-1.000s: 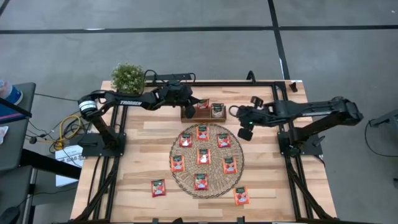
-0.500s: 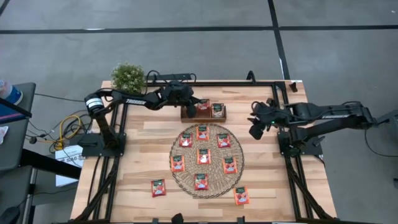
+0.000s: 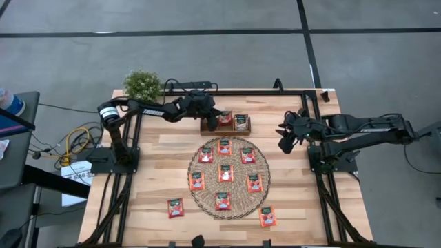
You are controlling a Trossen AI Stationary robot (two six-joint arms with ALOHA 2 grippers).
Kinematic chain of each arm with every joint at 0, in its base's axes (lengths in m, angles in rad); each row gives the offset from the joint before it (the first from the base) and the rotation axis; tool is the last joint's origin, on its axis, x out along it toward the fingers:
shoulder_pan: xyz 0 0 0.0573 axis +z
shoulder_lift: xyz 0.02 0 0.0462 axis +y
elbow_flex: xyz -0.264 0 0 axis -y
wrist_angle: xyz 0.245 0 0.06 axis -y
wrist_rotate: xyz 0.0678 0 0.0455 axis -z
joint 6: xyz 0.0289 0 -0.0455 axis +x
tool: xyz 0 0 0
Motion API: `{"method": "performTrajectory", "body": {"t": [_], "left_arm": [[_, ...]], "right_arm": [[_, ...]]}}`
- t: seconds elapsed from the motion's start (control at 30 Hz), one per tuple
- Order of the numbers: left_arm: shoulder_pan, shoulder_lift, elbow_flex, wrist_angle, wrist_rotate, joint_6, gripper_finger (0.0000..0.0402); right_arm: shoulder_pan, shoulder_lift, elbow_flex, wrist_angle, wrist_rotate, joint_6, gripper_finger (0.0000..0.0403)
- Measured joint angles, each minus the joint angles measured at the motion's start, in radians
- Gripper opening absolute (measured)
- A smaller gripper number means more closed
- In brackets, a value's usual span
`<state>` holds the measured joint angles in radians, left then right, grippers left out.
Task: Pick & Place Tea
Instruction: Put the red tea bag into the middle section of the wooden organizer
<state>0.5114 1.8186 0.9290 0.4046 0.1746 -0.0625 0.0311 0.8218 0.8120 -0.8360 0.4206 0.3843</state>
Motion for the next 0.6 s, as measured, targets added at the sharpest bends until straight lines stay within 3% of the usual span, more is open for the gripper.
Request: {"method": "performTrajectory", "body": {"t": [0.3,0.6], "left_arm": [[0.0,0.029,0.001,0.048,-0.008,0.012,0.0],[0.0,0.032,0.001,0.04,-0.089,0.029,0.0]], "right_arm": [[0.0,0.005,0.0,0.018,0.0,0.0,0.0107],[0.0,0.005,0.0,0.052,0.0,0.0,0.0107]]}}
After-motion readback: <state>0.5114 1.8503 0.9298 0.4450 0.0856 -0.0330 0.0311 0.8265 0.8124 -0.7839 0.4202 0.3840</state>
